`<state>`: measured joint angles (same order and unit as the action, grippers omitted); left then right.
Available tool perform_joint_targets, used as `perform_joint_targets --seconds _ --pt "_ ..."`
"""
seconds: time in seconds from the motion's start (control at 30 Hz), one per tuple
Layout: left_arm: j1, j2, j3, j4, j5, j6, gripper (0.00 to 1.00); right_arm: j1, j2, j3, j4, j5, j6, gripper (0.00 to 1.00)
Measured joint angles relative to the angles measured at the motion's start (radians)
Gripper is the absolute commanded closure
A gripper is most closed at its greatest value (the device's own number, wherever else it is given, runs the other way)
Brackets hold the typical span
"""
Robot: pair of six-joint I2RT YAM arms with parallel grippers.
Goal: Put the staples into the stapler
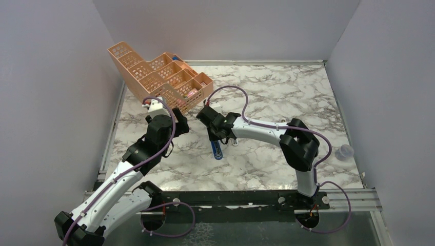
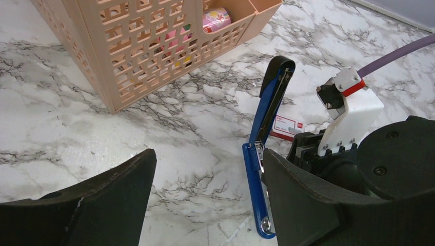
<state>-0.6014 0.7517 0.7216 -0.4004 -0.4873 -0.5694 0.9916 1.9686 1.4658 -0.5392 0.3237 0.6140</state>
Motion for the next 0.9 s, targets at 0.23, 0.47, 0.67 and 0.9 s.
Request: perform_joint_targets --seconds 0.23,0.47,0.67,0.9 --pt "0.0 0.0 0.0 0.0 0.0 -0.007 0.23 -0.012 -0.023 -0.024 0.016 -0.002 -0.006 0.81" --pt "0.0 0.003 0.0 0.0 0.0 -0.01 0.23 -0.018 -0.027 -0.045 0.029 -0.005 -0.029 0.81" --pt "0.0 0.006 0.0 0.0 0.0 -0.01 0.23 -0.021 -0.029 -0.066 0.053 -0.023 -0.078 0.82" --pt "0.0 0.011 0.0 0.0 0.0 -0.01 0.23 -0.022 -0.065 -0.095 0.094 -0.053 -0.114 0.82"
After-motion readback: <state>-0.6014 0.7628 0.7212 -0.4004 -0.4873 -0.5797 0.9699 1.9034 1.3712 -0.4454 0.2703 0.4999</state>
